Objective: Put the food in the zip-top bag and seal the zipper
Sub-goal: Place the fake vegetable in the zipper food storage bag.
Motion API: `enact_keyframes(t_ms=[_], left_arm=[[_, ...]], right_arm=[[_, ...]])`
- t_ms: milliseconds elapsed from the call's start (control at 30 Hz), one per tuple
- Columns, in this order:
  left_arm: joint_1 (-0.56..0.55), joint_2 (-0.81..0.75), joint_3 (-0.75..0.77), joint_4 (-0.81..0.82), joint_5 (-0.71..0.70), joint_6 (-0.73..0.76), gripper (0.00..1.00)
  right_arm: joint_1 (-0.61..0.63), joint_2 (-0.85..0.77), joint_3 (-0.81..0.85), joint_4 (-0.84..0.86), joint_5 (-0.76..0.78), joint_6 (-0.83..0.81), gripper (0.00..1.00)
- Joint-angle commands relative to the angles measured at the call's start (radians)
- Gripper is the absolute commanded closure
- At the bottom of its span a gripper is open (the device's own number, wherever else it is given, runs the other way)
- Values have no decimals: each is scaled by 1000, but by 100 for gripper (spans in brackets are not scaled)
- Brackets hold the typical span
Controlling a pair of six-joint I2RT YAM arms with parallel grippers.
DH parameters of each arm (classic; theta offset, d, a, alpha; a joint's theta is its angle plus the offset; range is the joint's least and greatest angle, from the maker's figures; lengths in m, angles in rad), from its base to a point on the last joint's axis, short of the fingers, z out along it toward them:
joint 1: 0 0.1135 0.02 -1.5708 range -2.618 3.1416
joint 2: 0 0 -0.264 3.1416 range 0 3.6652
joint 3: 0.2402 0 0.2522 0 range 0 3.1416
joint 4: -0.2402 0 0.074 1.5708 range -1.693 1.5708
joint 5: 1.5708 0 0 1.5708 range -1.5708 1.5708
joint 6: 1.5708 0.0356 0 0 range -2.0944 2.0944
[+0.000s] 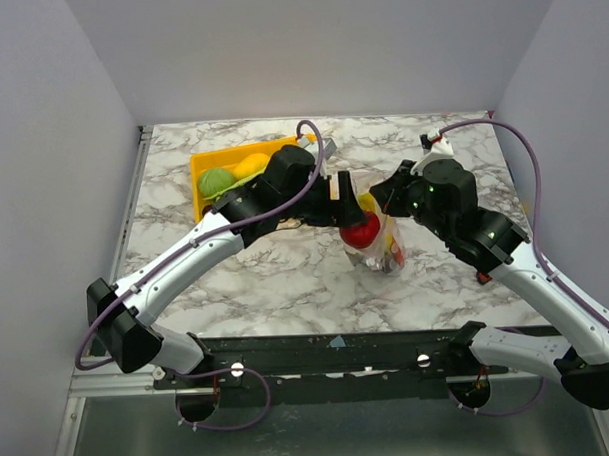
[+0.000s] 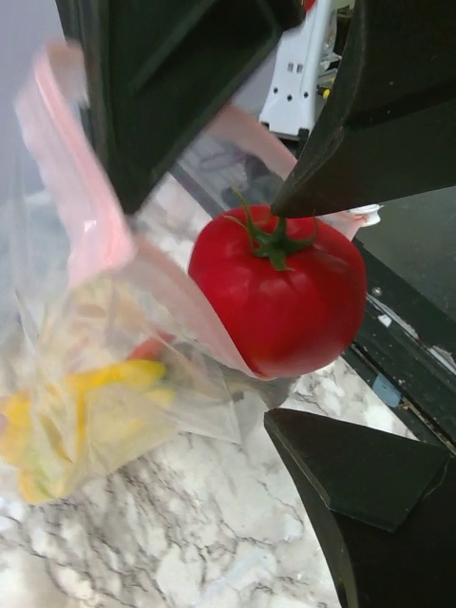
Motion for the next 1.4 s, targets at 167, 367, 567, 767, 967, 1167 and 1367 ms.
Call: enact_keyframes(t_ms=[167,367,567,767,967,1167,1367], left_arm=[[12,-222,-197,65,-138,13,2],[26,-203,-296,215,126,-105,4],[8,-55,-216,325,268,-183,20],[-5,-25,-201,389,243,-218,60],[-4,-53,-159,348,141,-200,81],[-5,-18,-69,173,-72,-214,94],[-4,2,-25,70,-254,-336,100]], right_arm=[[3,-11,-3,1,11,7,99],[2,-4,2,8,8,8,99],[2,0,14,10,1,13,99],[3,21,95,19,-47,28,99],[2,18,-11,23,-79,55,99],[2,-4,33,18,-91,73,99],[3,-22,40,17,-94,143,99]])
